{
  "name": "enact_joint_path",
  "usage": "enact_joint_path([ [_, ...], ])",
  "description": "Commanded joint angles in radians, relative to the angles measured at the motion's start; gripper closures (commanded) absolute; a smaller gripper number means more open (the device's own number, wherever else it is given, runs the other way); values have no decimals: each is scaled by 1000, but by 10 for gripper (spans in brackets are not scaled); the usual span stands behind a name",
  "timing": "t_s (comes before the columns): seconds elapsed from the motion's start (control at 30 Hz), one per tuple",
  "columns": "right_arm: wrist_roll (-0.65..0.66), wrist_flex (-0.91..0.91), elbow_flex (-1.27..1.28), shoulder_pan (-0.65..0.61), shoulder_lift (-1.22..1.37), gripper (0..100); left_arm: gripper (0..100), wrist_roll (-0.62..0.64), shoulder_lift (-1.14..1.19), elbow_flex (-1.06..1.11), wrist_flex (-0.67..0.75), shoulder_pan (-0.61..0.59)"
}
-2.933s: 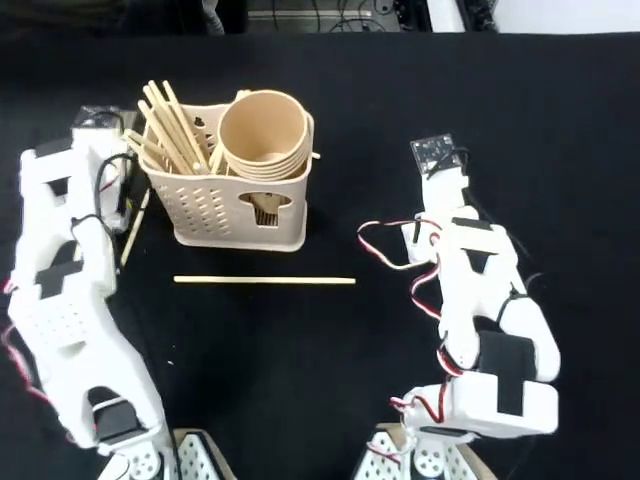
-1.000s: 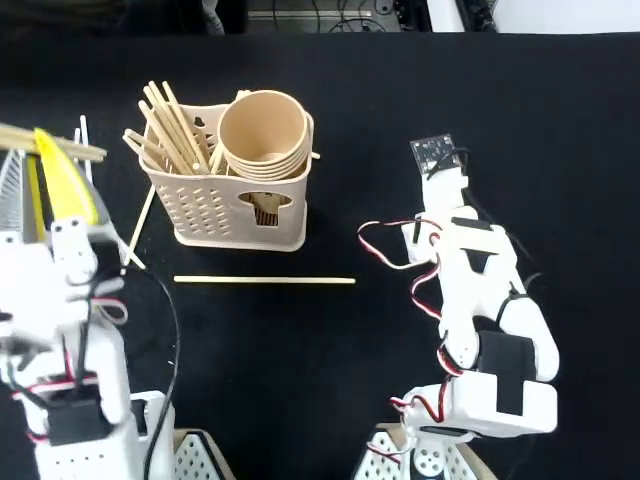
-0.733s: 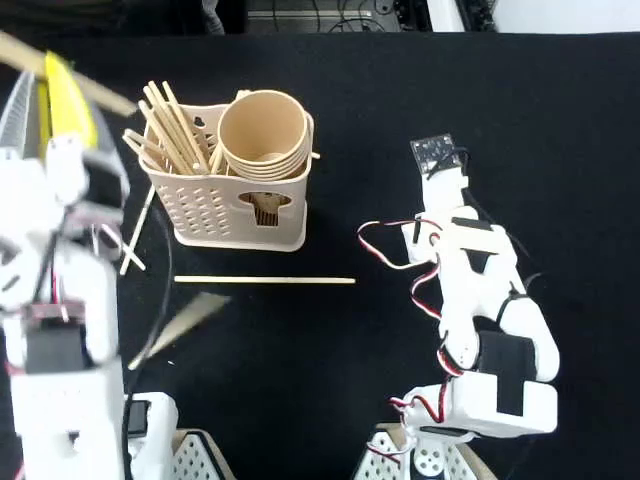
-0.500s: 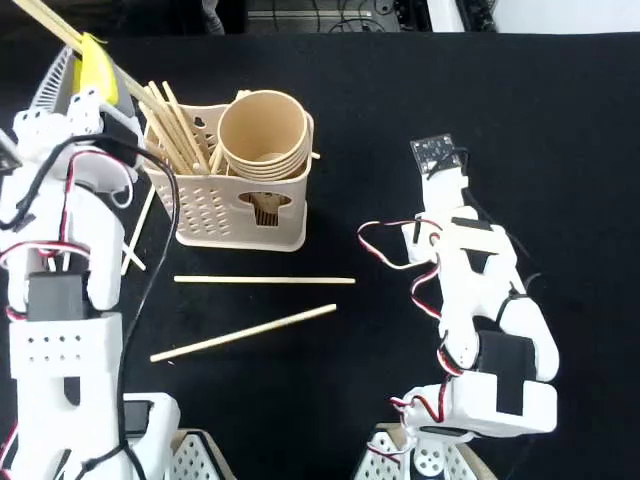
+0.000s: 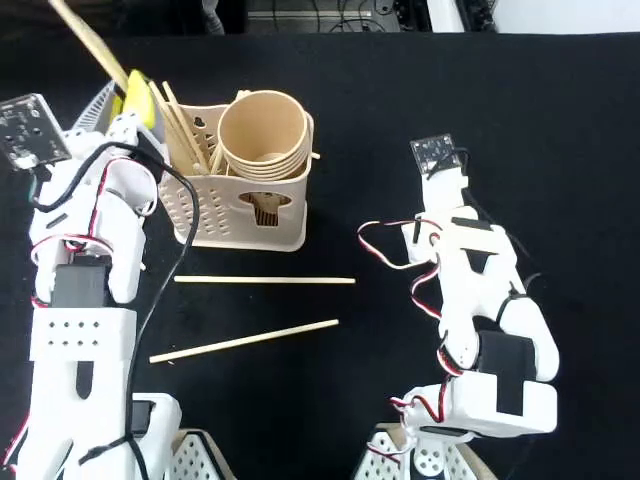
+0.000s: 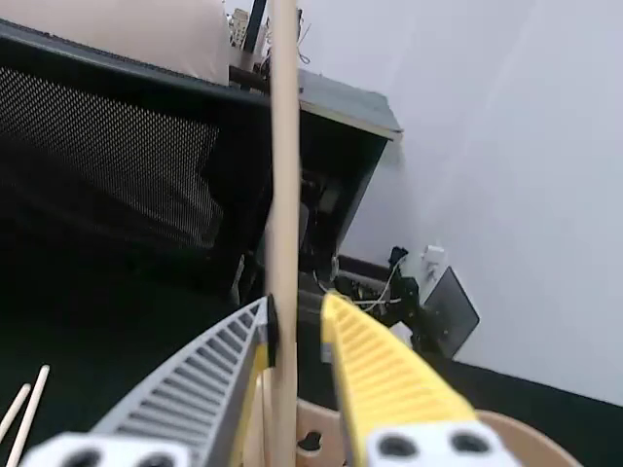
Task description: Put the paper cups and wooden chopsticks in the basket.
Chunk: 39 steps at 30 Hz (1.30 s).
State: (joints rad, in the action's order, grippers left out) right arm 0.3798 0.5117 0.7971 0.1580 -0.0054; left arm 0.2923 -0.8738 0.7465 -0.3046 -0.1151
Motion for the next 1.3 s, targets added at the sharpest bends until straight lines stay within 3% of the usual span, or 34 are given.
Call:
enact_joint_path([
  [0.0, 6, -6, -2, -15, -45, 986, 870, -3, -2, 15, 3, 7],
  [0.27, 6, -6, -2, -15, -45, 986, 837, -3, -14, 12, -11, 12],
  [0.4, 6, -6, -2, -15, -45, 986, 827, -23, -35, -88, -183, -5],
  [0.57, 6, -6, -2, -15, -45, 986, 826, -137, -26, -381, -611, -257],
  [0.7, 6, -6, -2, -15, -45, 986, 825, -264, 180, -475, -743, -443],
  [0.83, 6, -6, -2, -15, -45, 986, 826, -400, 473, -521, -756, -568],
  [1.03, 6, -6, -2, -15, -45, 986, 827, -420, 921, -645, -756, -693],
  [1.13, 6, -6, -2, -15, -45, 986, 830, -420, 1131, -737, -743, -713],
  [1.27, 6, -6, -2, -15, -45, 986, 830, -422, 1398, -819, -609, -697],
])
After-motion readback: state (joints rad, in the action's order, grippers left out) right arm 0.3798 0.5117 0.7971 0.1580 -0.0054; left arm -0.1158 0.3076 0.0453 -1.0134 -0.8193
